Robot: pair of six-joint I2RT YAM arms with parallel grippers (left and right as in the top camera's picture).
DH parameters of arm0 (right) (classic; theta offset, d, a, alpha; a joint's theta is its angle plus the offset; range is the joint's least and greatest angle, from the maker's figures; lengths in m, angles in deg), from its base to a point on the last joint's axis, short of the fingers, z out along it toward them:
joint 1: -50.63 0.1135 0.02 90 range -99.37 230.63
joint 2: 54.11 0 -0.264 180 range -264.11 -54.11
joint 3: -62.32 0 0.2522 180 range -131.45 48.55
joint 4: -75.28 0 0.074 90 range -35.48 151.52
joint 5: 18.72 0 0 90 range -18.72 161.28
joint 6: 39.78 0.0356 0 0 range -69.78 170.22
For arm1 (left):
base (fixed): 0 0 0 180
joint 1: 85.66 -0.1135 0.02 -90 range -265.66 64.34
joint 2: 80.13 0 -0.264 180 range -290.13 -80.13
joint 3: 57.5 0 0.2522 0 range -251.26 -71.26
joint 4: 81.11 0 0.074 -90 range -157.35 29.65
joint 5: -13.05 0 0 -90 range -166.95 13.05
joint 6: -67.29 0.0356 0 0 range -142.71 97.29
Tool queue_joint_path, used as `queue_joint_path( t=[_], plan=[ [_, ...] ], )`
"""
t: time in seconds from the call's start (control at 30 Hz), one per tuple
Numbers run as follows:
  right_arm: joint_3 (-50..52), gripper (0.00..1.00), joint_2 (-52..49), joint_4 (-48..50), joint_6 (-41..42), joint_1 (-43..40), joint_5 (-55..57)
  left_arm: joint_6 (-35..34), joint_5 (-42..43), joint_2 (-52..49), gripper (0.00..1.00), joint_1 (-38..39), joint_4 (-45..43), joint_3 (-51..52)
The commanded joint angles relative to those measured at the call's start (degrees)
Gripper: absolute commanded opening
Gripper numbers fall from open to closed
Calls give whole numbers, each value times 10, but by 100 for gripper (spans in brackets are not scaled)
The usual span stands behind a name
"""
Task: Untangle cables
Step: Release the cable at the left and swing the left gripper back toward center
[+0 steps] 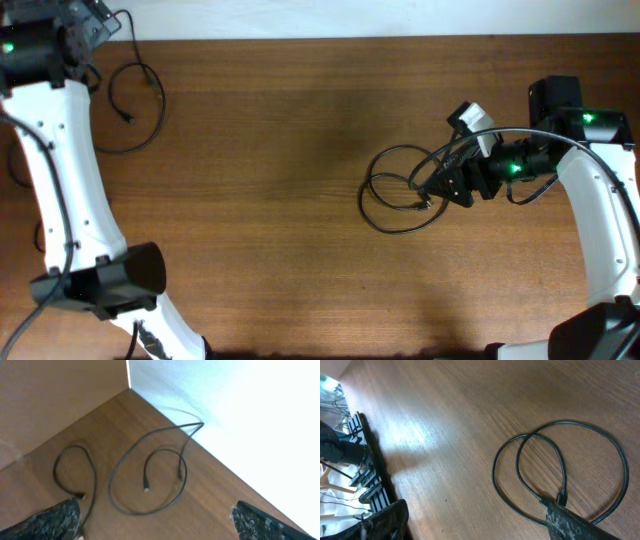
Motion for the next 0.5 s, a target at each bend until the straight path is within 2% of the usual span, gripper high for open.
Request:
queue_joint_path(
  t=[0.0,0.17,0.4,0.43,0.47],
  plan=[
    [-8,86,13,0,-4,-1,1,1,24,2,99,12,51,1],
    [-8,87,13,0,-4,-1,1,2,84,2,100,45,129,1],
    [-8,87,13,0,-4,-1,1,18,86,1,99,144,209,4],
    [-8,87,13,0,-4,-1,1,18,86,1,100,155,213,5],
    [-8,96,13,0,-4,-1,1,18,86,1,99,175,219,7]
  ],
)
